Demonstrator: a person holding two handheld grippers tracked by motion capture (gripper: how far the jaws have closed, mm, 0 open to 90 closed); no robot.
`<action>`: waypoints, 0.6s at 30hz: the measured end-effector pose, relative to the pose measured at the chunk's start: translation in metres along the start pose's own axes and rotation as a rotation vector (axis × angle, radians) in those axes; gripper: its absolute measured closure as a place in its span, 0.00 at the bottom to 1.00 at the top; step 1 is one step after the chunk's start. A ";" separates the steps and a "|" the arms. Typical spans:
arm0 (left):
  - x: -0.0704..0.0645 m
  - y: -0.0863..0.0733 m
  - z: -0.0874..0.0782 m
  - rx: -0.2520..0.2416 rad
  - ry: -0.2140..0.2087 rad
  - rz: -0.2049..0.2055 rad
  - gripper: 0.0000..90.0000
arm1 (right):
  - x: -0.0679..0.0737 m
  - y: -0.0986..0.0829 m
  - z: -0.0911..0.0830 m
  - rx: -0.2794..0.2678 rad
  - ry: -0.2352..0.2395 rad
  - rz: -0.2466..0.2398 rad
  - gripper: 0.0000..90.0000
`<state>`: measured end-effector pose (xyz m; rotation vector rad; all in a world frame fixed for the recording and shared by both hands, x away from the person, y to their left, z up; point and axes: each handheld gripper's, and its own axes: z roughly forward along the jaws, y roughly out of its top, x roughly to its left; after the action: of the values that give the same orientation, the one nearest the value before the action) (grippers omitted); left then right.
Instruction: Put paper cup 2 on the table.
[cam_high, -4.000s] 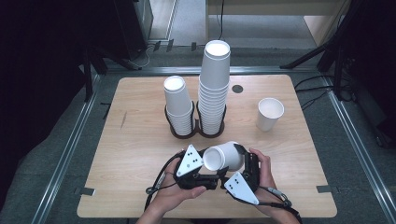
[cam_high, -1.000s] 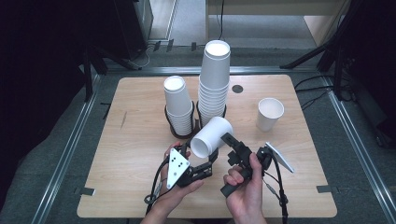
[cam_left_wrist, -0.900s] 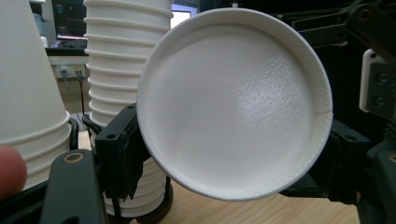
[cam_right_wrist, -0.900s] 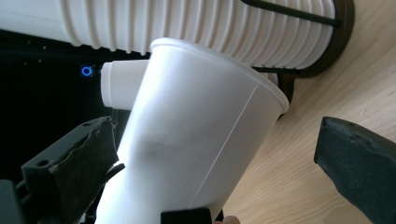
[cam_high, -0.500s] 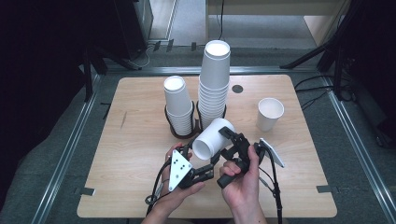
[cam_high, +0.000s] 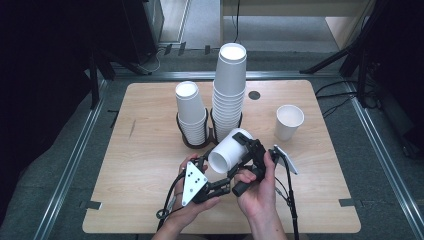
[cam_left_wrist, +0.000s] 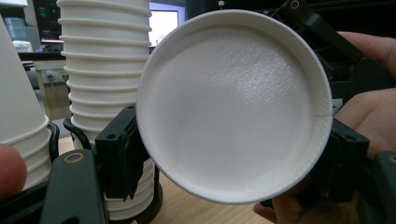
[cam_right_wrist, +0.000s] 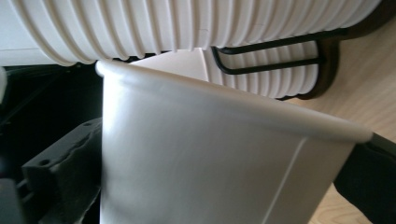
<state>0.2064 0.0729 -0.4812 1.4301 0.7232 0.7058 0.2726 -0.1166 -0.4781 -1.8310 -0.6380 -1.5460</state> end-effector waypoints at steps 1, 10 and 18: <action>0.000 0.000 0.000 0.002 -0.001 0.001 0.26 | -0.001 0.001 0.000 0.002 0.008 0.001 0.02; 0.005 0.000 0.000 0.022 -0.025 -0.008 0.23 | 0.001 -0.002 -0.001 -0.016 0.035 -0.016 0.14; 0.008 0.002 -0.002 0.041 -0.041 -0.006 0.16 | 0.008 -0.001 -0.002 -0.053 0.052 -0.083 0.15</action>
<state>0.2100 0.0804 -0.4793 1.4756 0.7133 0.6587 0.2720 -0.1182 -0.4697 -1.8172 -0.6617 -1.6746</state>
